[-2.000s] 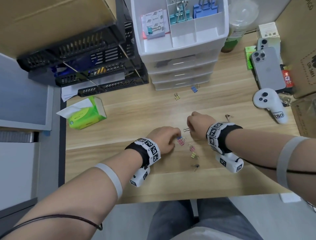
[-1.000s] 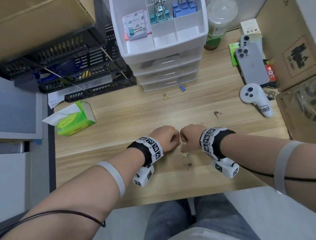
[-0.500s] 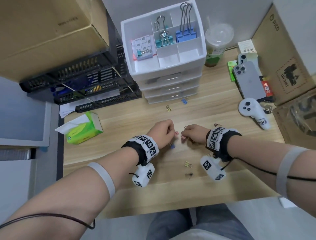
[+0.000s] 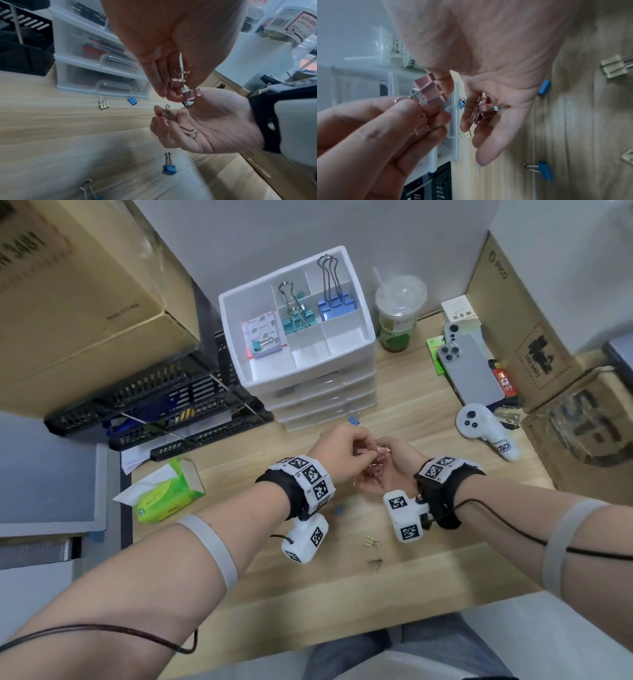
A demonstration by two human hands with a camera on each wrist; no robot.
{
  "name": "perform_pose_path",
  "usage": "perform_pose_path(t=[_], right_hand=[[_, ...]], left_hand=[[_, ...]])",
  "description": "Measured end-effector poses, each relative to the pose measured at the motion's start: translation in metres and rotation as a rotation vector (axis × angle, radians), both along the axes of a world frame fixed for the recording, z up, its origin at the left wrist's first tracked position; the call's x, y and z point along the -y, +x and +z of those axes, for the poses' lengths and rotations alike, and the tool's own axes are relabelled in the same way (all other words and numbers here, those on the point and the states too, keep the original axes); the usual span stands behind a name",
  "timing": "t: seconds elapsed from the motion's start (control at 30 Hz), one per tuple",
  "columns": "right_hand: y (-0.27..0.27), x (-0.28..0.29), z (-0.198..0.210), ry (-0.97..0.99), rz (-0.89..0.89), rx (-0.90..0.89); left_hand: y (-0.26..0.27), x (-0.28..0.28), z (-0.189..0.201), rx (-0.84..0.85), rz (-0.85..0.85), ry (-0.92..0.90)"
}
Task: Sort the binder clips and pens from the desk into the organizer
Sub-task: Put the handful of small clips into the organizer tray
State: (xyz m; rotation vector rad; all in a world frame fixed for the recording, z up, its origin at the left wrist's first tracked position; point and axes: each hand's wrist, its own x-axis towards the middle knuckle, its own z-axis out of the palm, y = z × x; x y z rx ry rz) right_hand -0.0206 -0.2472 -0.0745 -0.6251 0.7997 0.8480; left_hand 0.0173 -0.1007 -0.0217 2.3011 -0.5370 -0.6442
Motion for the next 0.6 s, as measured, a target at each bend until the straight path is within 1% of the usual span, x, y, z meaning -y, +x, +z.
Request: perform_pose_path(t=[0.1, 0.23, 0.33, 0.37, 0.43, 0.5, 0.53, 0.57, 0.6], right_hand=[[0.003, 0.002, -0.003, 0.026, -0.078, -0.016], [0.005, 0.006, -0.009, 0.032, -0.188, -0.098], [0.007, 0.013, -0.011, -0.034, -0.148, -0.131], [0.007, 0.018, -0.013, -0.043, -0.134, -0.135], [0.008, 0.034, -0.016, -0.084, -0.098, -0.119], [0.009, 0.053, -0.017, -0.182, -0.061, -0.093], [0.008, 0.062, -0.015, -0.272, -0.03, -0.089], [0.007, 0.071, -0.014, -0.403, 0.014, -0.07], [0.005, 0.08, -0.01, -0.597, 0.108, -0.016]], left_hand=[[-0.003, 0.005, 0.003, -0.013, 0.012, -0.052], [-0.002, 0.01, 0.007, -0.145, 0.143, -0.149], [0.005, 0.009, 0.003, -0.093, 0.227, -0.203], [0.009, 0.008, 0.001, -0.069, 0.243, -0.186], [0.017, 0.004, -0.006, -0.059, 0.262, -0.097], [0.023, -0.003, -0.019, -0.061, 0.243, 0.023], [0.025, -0.008, -0.027, -0.057, 0.218, 0.078], [0.025, -0.011, -0.034, -0.054, 0.183, 0.129], [0.024, -0.013, -0.041, -0.053, 0.143, 0.18]])
